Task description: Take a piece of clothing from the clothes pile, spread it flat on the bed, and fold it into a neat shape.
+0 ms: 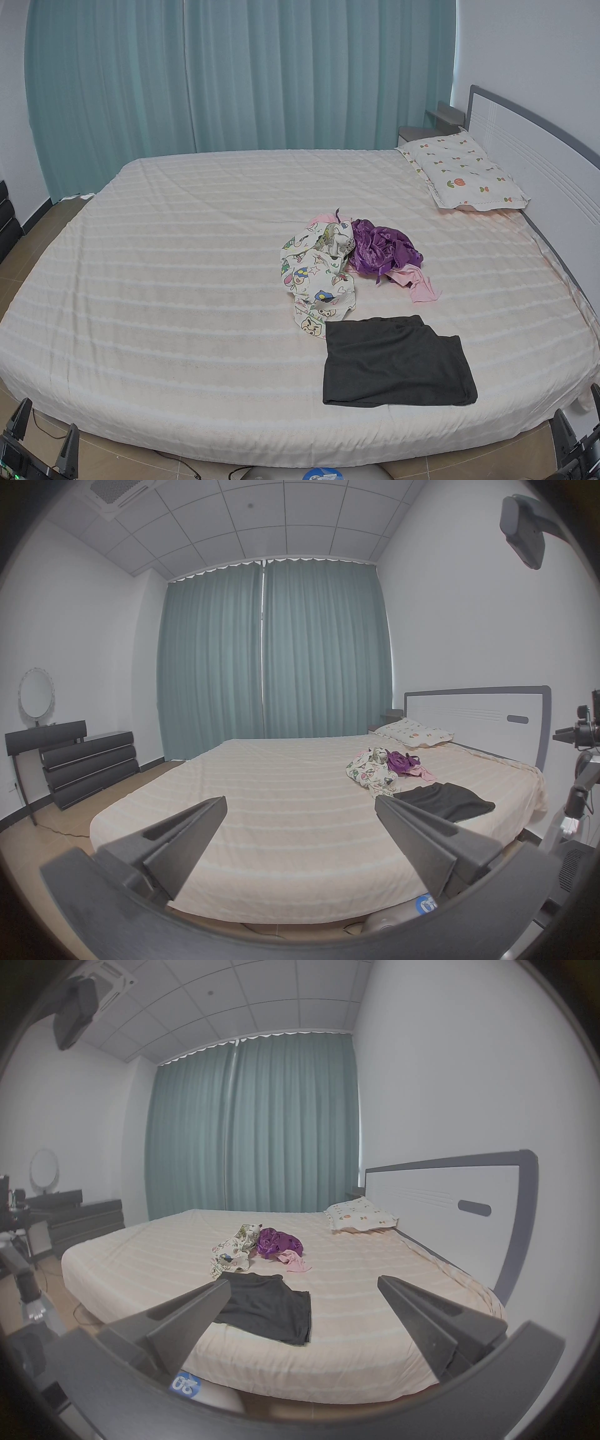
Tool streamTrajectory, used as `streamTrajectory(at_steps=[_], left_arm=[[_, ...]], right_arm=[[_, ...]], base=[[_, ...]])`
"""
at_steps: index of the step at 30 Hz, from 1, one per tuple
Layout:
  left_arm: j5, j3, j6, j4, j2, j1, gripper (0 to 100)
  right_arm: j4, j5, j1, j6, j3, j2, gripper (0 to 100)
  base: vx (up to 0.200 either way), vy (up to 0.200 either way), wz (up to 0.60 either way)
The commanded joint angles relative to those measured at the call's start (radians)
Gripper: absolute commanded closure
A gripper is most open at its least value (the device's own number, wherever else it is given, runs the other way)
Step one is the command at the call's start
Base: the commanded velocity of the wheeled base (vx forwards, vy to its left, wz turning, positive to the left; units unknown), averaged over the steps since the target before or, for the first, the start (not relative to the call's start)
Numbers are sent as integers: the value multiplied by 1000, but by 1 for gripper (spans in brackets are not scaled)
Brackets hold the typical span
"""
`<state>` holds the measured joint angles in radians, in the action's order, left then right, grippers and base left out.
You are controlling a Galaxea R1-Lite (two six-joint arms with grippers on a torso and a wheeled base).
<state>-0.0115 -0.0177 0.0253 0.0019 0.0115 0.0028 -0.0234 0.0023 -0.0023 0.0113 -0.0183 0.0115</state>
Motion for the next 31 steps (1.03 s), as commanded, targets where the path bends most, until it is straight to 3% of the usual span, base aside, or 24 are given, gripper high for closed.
streamTrajectory(at_steps=[1,31], left_arm=[[4,16,-2,0,-7,0,0],[7,15,-22,0,-2,0,0]], right_arm=[[5,-5,1,3,12,-8,0],[17,7,7,1,15,-10,0]], base=[[0,0,0],[0,0,0]])
